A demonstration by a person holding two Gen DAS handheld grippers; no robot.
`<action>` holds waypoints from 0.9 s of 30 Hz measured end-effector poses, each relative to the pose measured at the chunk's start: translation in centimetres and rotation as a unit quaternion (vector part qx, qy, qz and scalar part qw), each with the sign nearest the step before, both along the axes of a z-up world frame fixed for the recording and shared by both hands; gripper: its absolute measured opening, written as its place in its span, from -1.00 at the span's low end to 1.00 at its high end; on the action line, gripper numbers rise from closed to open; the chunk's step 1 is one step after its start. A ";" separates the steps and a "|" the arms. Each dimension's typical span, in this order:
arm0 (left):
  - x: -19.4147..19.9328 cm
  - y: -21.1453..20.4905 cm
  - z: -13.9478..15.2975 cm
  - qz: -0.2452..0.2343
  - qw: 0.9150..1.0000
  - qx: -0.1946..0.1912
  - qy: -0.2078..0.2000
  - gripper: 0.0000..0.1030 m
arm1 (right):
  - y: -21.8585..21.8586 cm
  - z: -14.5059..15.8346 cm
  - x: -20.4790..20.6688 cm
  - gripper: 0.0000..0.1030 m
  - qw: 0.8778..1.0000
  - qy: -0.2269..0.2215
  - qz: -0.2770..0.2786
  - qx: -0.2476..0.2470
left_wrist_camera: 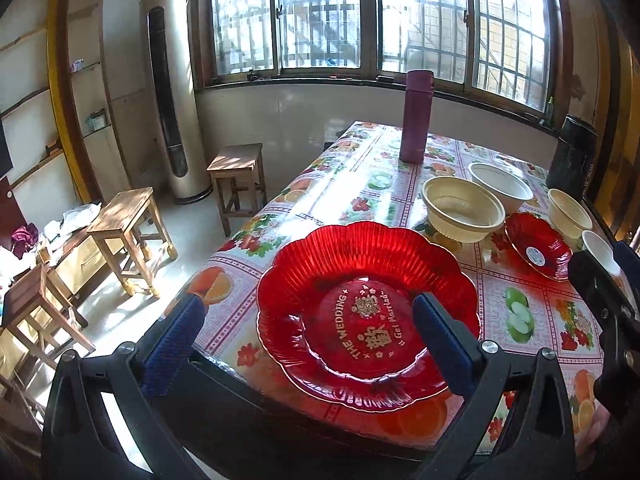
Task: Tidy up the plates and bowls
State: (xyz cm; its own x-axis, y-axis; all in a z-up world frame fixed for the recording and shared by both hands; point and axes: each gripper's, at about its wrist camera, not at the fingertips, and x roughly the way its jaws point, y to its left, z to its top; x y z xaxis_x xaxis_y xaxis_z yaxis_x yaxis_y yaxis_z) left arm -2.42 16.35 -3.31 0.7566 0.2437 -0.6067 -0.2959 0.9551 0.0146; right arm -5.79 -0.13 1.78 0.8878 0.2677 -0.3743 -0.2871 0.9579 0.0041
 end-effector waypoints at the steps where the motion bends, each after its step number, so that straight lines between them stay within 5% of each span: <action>1: 0.1 0.3 -0.1 0.003 1.000 -0.001 0.002 1.00 | 0.2 -0.1 0.0 1.00 1.000 0.002 0.002 -0.001; 27: 1.2 2.6 -3.0 0.015 0.999 -0.002 0.051 1.00 | 2.6 -3.7 3.1 0.99 0.997 0.082 0.014 -0.007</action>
